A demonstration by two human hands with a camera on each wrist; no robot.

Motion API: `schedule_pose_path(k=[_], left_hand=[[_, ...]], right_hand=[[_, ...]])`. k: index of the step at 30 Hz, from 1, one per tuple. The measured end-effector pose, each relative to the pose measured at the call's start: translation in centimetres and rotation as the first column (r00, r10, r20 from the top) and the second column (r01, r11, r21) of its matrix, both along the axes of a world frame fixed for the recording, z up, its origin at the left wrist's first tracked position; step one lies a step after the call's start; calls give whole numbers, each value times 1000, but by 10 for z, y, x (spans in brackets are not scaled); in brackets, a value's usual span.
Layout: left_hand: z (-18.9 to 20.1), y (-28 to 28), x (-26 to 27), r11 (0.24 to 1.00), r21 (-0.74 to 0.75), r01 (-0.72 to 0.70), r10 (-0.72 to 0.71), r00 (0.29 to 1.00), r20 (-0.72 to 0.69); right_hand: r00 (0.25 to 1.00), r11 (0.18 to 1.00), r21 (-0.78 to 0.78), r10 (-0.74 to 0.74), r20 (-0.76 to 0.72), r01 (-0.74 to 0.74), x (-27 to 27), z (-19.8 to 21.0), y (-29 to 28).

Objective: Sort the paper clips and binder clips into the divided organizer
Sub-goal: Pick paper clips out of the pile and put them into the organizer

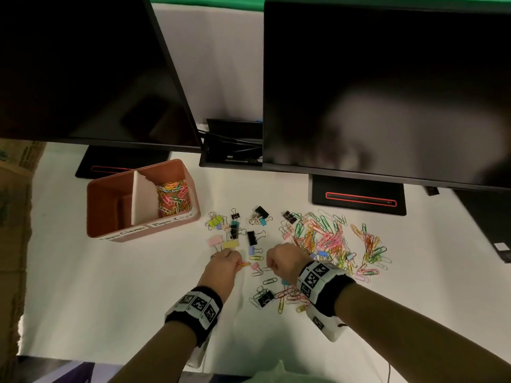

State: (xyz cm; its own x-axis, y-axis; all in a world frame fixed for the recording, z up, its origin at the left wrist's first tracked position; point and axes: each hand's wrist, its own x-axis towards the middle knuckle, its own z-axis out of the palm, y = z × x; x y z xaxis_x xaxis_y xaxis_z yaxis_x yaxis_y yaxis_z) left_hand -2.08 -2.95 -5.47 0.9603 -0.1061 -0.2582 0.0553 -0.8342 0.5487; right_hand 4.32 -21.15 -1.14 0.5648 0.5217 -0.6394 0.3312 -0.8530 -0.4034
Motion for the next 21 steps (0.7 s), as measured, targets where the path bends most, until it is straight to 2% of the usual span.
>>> schedule_pose_path(k=[4,7,11,14,17,19,21], left_hand=[[9,3,1,1000,-27,-14,13,999,-42],[35,13,3,994,-92,-61,65,997,40],[98,50,23,966,-149,-210,236,954,185],[126,93,51,916,-145,-373,399,883,248],[138,119,76,874,-54,-482,483,855,190],[138,125,85,870,-6,-494,492,865,98],[136,124,86,895,-10,-447,447,894,32]], right_hand=[[1000,999,37,-4,16,4,0,6,-4],[996,990,141,-38,82,26,7,24,-3],[979,945,328,-68,195,1,31,64,28],[960,882,470,-104,260,-32,54,91,80],[949,836,548,-154,276,-24,75,104,138],[952,866,500,-166,258,16,85,102,168],[955,890,449,-197,223,80,90,94,184]])
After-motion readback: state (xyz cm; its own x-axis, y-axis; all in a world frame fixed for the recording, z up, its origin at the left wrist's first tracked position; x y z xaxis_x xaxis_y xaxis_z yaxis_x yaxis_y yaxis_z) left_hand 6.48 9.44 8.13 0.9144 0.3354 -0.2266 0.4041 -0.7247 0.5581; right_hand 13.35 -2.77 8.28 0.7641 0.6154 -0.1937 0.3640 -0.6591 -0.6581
